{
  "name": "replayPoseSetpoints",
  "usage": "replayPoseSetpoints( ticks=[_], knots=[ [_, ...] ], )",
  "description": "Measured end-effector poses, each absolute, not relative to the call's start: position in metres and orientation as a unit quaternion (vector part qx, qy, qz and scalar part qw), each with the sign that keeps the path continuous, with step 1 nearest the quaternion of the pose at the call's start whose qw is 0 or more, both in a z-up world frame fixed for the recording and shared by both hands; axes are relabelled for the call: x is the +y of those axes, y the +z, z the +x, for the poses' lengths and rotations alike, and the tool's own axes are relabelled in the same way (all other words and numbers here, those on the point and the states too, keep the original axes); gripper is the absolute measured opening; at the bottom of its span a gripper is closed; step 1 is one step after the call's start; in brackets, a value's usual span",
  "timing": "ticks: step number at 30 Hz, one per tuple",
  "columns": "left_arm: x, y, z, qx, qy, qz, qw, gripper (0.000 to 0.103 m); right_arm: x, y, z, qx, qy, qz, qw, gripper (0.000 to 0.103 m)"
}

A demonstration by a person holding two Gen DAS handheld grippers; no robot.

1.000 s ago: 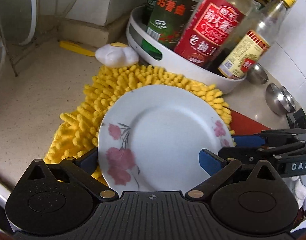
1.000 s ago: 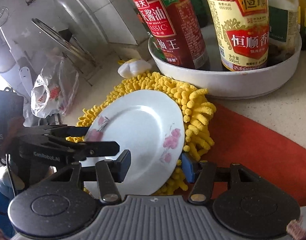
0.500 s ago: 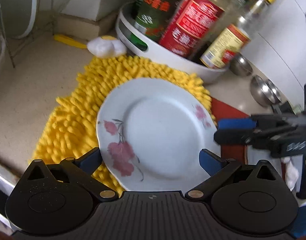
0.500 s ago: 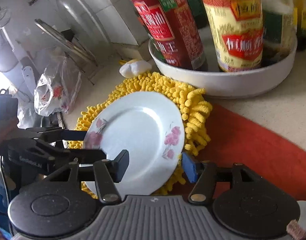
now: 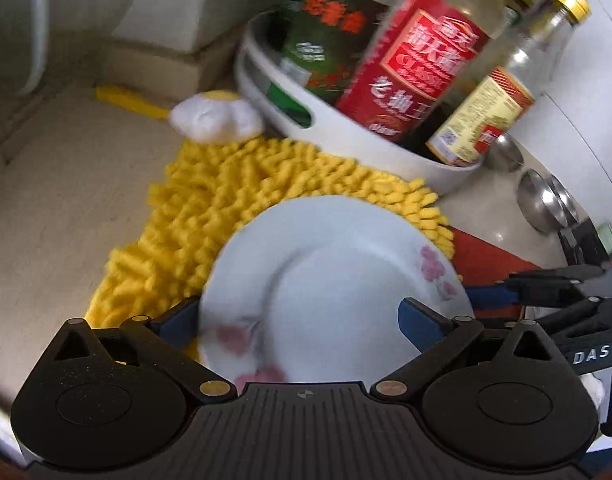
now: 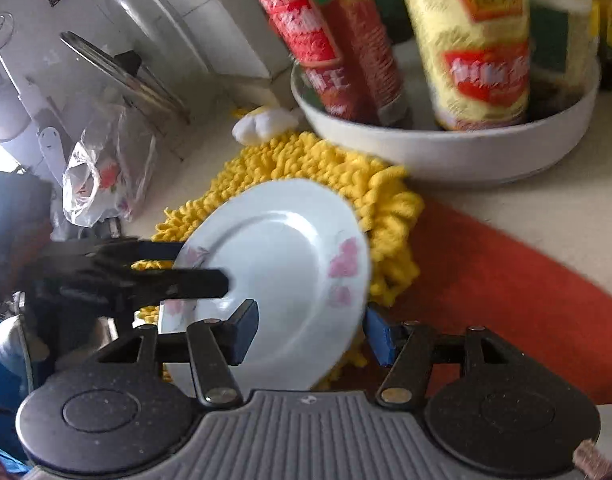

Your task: Organize plates and bowls

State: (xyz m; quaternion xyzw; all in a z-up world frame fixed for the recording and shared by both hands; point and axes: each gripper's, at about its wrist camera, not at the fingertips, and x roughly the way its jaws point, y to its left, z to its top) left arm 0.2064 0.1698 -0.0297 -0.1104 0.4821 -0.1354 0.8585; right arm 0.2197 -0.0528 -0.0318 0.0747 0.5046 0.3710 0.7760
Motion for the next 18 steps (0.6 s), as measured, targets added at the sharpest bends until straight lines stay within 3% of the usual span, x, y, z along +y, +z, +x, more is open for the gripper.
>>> replayPoseSetpoints(
  ticks=[5, 15, 18],
  knots=[
    [0.148, -0.021, 0.189, 0.476, -0.131, -0.062, 0.867, 0.102, -0.057, -0.026, 0.215, 0.503, 0.364, 0.079, 0.779, 0.054],
    [0.151, -0.035, 0.163, 0.483, -0.133, -0.087, 0.861, 0.101, -0.057, -0.035, 0.211, 0.524, 0.356, 0.068, 0.771, 0.052],
    [0.144, -0.037, 0.157, 0.471, -0.119, -0.060, 0.872, 0.101, -0.063, -0.039, 0.203, 0.532, 0.349, 0.078, 0.768, 0.045]
  ],
)
